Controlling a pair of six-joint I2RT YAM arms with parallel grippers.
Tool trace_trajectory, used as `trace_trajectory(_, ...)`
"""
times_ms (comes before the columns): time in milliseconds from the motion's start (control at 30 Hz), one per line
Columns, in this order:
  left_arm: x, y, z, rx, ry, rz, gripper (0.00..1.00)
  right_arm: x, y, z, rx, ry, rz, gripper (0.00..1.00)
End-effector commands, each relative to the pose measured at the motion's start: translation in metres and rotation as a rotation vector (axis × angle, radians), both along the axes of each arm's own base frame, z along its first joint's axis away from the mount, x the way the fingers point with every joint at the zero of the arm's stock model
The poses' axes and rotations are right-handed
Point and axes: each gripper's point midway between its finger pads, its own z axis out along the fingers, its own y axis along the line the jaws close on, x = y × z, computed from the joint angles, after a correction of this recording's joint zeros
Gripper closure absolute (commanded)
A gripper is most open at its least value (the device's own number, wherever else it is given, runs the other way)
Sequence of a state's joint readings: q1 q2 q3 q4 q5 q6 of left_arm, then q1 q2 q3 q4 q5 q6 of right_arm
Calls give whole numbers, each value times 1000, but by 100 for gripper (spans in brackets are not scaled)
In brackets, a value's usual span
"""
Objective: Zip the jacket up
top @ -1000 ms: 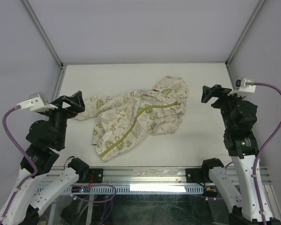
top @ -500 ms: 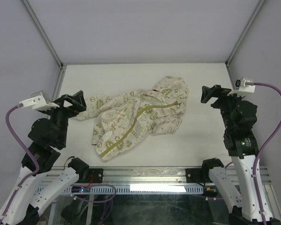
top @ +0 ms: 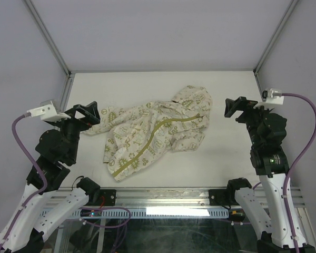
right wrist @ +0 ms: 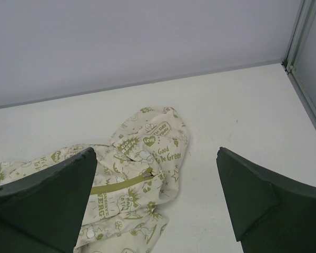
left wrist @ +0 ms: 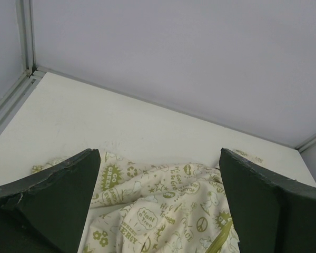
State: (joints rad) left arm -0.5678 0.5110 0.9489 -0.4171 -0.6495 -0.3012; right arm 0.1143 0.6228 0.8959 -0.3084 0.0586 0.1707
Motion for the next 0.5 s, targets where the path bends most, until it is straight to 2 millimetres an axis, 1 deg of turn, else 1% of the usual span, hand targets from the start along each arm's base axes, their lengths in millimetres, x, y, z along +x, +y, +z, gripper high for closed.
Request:
trace_trajectory(0, 5, -6, 10, -36, -33, -19, 1, 1, 4, 13, 12, -55, 20, 1)
trace_trajectory(167, 4, -8, 8, -39, -30, -32, 1, 3, 5, 13, 11, -51, 24, 1)
trace_trajectory(467, 6, -17, 8, -42, -25, -74, 1, 2, 18, 16, 5, -49, 99, 1)
